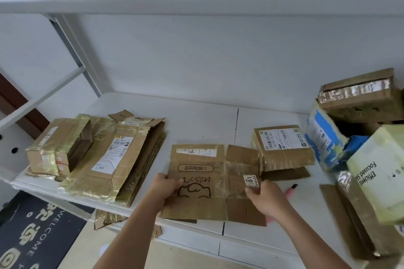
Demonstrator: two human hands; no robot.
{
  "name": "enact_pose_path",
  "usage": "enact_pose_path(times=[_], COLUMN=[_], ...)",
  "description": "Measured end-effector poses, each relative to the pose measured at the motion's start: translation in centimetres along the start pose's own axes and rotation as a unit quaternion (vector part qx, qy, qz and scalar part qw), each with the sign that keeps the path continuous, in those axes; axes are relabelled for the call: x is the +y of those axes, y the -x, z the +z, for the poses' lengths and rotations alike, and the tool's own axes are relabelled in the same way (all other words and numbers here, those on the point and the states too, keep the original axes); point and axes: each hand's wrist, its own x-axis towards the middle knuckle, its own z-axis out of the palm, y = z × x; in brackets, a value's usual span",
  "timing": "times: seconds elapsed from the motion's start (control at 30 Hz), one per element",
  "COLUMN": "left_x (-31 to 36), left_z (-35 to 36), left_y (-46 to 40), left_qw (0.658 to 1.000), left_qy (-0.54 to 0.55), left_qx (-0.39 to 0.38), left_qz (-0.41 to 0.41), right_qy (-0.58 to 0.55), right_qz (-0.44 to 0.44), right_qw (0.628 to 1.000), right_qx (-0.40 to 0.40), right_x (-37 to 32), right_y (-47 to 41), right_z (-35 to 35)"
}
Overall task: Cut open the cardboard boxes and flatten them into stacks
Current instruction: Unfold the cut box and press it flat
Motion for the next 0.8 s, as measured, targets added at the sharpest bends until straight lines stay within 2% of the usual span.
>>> enact_pose_path(times=[0.1, 0.23, 0.37, 0.43, 0.5, 0.53, 0.6, 0.67, 0.73, 0.8], left_x=[1.6, 3.2, 3.2, 2.5, 0.9, -0.2, -2.1, -2.9, -3.2, -3.2], left_z=[-0.9, -2.4, -2.5, -1.6, -0.2, 0.6, 1.9, 2.6, 2.9, 3.0], left_y=[1.0, 1.6, 0.7, 0.2, -0.1, -0.2, -0.2, 0.0, -0.2, -0.4], left_qw=[0.996, 0.986, 0.975, 0.990, 0.990, 0.983, 0.943, 0.915, 0.912, 0.916], left_qy=[0.077, 0.155, 0.214, 0.106, -0.028, -0.096, -0.241, -0.326, -0.354, -0.349], left_qx=[-0.031, -0.039, -0.001, 0.066, 0.112, 0.122, 0.140, 0.105, 0.071, 0.074], left_qz=[0.024, 0.044, 0.055, 0.060, 0.076, 0.100, 0.179, 0.213, 0.194, 0.182], right_qy=[-0.090, -0.195, -0.287, -0.209, -0.054, 0.043, 0.189, 0.191, 0.162, 0.193], right_qz=[-0.004, -0.060, -0.060, -0.051, -0.045, -0.039, -0.059, -0.129, -0.183, -0.178], right_qw=[0.996, 0.979, 0.954, 0.974, 0.997, 0.997, 0.976, 0.968, 0.969, 0.963], right_qx=[-0.013, -0.003, 0.064, 0.073, 0.044, 0.044, 0.092, 0.104, 0.018, -0.059], right_x=[-0.8, -1.9, -2.7, -2.8, -2.4, -2.4, -3.0, -3.5, -3.6, -3.4], right_y=[0.0, 0.0, -0.8, -1.2, -1.2, -0.9, -0.2, -0.1, -0.5, -1.2], right_z=[-1.5, -3.9, -4.5, -2.8, 0.1, 1.5, 3.3, 4.2, 5.2, 6.3])
